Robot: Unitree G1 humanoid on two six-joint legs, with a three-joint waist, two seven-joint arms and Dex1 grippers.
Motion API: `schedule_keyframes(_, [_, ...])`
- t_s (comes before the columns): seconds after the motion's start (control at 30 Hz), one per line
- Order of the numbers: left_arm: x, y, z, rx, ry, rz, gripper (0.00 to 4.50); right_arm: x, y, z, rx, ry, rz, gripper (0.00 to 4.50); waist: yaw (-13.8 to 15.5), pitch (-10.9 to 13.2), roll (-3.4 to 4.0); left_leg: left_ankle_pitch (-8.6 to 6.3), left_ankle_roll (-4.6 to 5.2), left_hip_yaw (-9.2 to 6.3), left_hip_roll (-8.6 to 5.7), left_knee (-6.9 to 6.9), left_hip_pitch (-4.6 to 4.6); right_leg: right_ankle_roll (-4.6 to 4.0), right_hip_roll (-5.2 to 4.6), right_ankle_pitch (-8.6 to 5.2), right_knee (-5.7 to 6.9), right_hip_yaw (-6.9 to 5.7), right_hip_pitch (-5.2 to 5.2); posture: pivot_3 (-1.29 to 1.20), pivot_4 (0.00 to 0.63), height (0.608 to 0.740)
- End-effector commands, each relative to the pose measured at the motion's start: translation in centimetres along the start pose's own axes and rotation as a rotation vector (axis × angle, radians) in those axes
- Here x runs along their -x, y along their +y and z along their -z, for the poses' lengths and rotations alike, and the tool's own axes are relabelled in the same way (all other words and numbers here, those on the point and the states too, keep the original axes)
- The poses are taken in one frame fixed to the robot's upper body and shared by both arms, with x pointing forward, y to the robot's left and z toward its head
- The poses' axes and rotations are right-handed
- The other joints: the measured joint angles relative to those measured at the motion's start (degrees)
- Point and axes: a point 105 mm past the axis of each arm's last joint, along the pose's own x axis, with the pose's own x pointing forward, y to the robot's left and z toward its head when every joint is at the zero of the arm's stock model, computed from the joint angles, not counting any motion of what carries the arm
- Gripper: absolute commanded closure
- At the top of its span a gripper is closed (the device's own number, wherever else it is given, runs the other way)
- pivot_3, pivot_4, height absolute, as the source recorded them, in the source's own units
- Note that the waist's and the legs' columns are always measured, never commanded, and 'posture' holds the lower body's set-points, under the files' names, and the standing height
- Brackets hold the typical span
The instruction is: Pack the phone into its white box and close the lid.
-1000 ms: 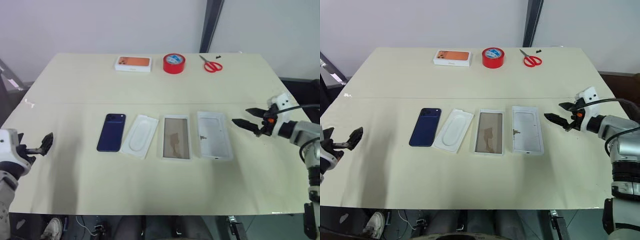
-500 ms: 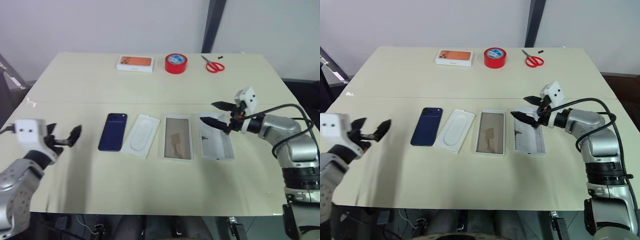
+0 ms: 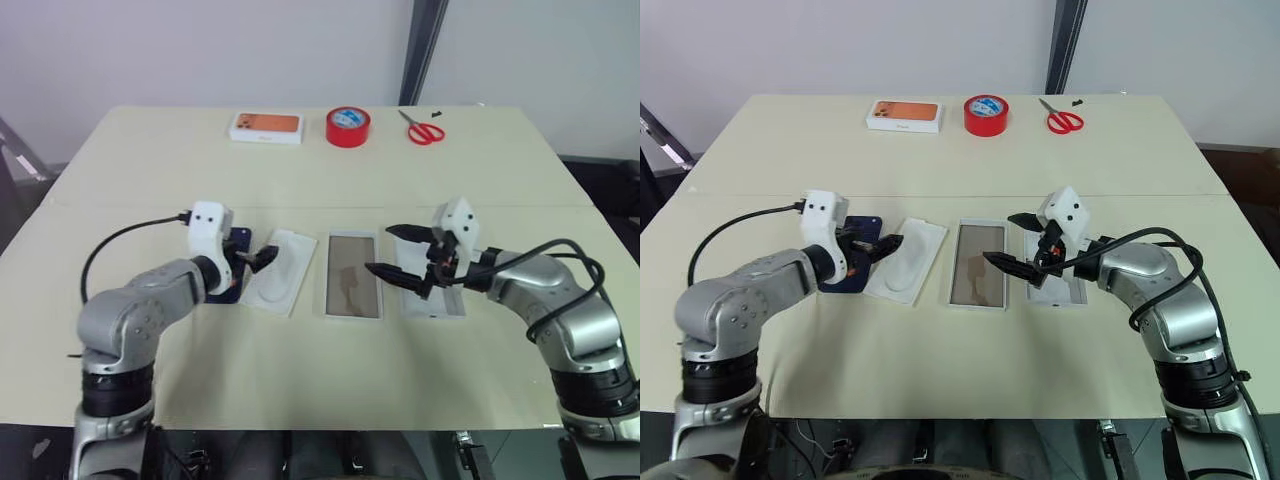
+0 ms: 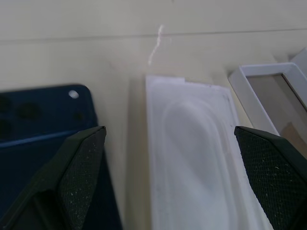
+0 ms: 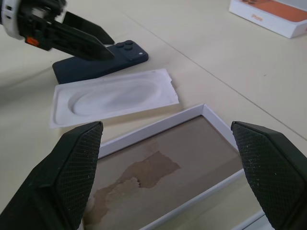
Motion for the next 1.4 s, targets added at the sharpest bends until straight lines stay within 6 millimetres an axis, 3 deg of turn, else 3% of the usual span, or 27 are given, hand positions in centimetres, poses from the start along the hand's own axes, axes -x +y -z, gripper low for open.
schedule_keyframes(0.03, [-0.3, 0.2, -0.1, 0.028, 0.032, -0.026, 0.0, 0.3, 0.3, -1.3, 0.04, -0.042, 0.0, 0.02, 0.0, 0.0, 0.0, 0.0, 0.0, 0.0, 0.0, 0.0, 0.0, 0.0, 0.0, 0.0, 0.0, 0.0, 0.0, 0.0, 0.15, 0.733])
schedule_keyframes(0.43, [-2.5, -0.9, 0.7, 0.09, 0.146, 0.034, 0.0, 0.7, 0.9, -1.6, 0.061, -0.046, -0.026, 0.02, 0.2, 0.0, 0.0, 0.02, -0.03, 0.0, -0.02, 0.01, 0.0, 0.0, -0.01, 0.0, -0.01, 0.0, 0.0, 0.0, 0.15, 0.733])
schedule_keyframes(0.53, [-2.7, -1.0, 0.7, 0.114, 0.154, 0.047, 0.85, 0.8, 1.4, -1.3, 0.069, -0.027, -0.054, 0.0, 0.2, 0.0, -0.01, 0.02, -0.03, 0.0, -0.02, 0.01, 0.0, 0.0, -0.01, 0.0, -0.01, 0.0, 0.0, 0.0, 0.15, 0.733])
schedule_keyframes(0.77, [-2.6, -0.5, 0.9, 0.114, 0.169, 0.027, 4.38, 0.8, 1.6, -0.8, 0.073, -0.015, -0.064, 0.0, 0.2, 0.0, -0.01, 0.02, -0.04, 0.0, -0.02, 0.01, 0.0, 0.0, -0.01, 0.0, -0.01, 0.01, 0.0, 0.0, 0.15, 0.733])
schedule_keyframes(1.0, [-1.9, 1.4, 0.2, 0.084, 0.128, -0.065, 4.46, 0.7, 1.7, -0.7, 0.072, -0.015, -0.07, 0.0, 0.1, 0.0, -0.01, 0.03, -0.05, 0.0, -0.02, 0.01, 0.02, 0.0, -0.01, 0.0, 0.0, 0.01, 0.0, 0.0, 0.15, 0.733])
schedule_keyframes(1.17, [-0.5, 2.0, -2.7, 0.257, -0.051, -0.007, 4.46, 0.8, 1.7, -0.9, 0.075, -0.019, -0.067, 0.0, 0.1, 0.0, -0.02, 0.03, -0.05, 0.0, -0.02, 0.01, 0.01, 0.0, -0.01, 0.0, 0.0, 0.01, 0.0, 0.0, 0.15, 0.733])
schedule_keyframes(1.27, [0.8, 0.7, -4.3, 0.3, -0.143, 0.101, 4.46, 0.9, 1.4, -0.9, 0.078, -0.018, -0.056, 0.0, 0.2, 0.0, -0.04, 0.03, -0.05, -0.01, -0.01, 0.02, 0.0, 0.0, -0.01, 0.0, 0.0, 0.01, 0.0, 0.0, 0.15, 0.733])
schedule_keyframes(1.4, [0.4, -1.9, -5.1, 0.349, -0.175, 0.203, 4.46, 1.3, 0.4, -0.8, 0.091, -0.004, -0.034, 0.0, 0.5, 0.0, -0.05, 0.03, -0.05, 0.0, -0.04, 0.03, -0.01, 0.01, -0.04, 0.0, -0.01, 0.01, 0.0, 0.0, 0.15, 0.733])
